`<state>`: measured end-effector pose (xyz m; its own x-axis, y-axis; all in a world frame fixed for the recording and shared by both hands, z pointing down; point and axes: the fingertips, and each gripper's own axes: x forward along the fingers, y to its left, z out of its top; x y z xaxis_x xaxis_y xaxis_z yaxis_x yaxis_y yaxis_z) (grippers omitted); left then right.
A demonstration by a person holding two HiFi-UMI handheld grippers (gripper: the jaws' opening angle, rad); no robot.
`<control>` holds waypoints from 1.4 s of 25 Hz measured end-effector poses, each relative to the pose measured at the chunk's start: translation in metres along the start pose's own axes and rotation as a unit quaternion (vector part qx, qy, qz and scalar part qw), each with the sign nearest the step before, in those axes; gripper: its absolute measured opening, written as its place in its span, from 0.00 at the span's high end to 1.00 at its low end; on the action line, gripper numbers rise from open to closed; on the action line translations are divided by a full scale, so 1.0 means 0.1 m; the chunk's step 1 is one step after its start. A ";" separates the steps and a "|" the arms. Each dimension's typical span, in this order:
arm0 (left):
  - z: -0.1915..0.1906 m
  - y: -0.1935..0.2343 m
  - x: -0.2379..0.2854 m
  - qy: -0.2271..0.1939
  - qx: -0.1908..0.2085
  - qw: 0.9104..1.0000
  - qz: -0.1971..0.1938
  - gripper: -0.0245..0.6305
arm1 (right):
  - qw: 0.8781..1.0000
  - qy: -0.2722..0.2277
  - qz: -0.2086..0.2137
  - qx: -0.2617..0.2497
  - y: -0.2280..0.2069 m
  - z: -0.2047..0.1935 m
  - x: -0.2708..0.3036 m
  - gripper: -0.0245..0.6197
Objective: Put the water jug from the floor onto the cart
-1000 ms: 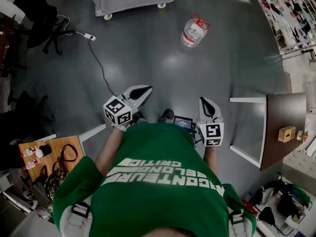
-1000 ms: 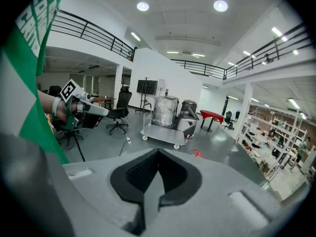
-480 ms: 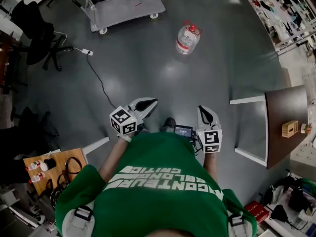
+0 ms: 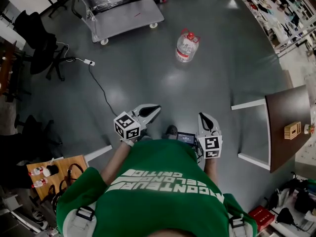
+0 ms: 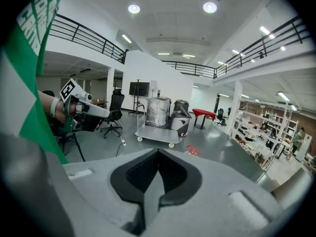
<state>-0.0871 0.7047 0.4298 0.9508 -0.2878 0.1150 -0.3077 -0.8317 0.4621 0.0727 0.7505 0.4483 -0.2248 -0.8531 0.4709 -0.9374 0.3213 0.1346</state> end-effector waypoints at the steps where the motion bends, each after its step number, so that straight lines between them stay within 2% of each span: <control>1: 0.01 -0.02 0.03 0.000 0.002 1.000 -0.002 0.95 | 1.000 -0.002 0.000 0.001 -0.03 -0.01 0.00 0.97; 15: -0.07 -0.24 0.63 0.023 0.009 1.000 -0.008 0.95 | 1.000 -0.005 0.005 0.017 -0.56 -0.22 -0.10 0.97; 21: -0.23 -0.42 0.97 0.062 0.072 0.995 0.001 0.95 | 1.000 -0.008 0.009 0.015 -0.81 -0.36 -0.15 0.97; 26: -0.32 -0.61 1.13 0.069 0.077 0.995 -0.014 0.95 | 1.000 -0.002 0.009 0.024 -0.94 -0.52 -0.24 0.97; 30: -0.34 -0.66 1.21 0.080 0.080 0.994 -0.014 0.95 | 0.999 -0.002 0.005 0.038 -1.02 -0.60 -0.29 0.97; 35: -0.28 -0.71 1.30 0.072 0.081 0.994 -0.007 0.95 | 0.999 -0.001 0.014 0.042 -1.08 -0.68 -0.28 0.97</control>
<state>0.0591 0.7400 0.4367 0.9469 -0.2140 0.2402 -0.2850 -0.9044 0.3176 0.1982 0.7673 0.4796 -0.2513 -0.8451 0.4718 -0.9500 0.3088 0.0472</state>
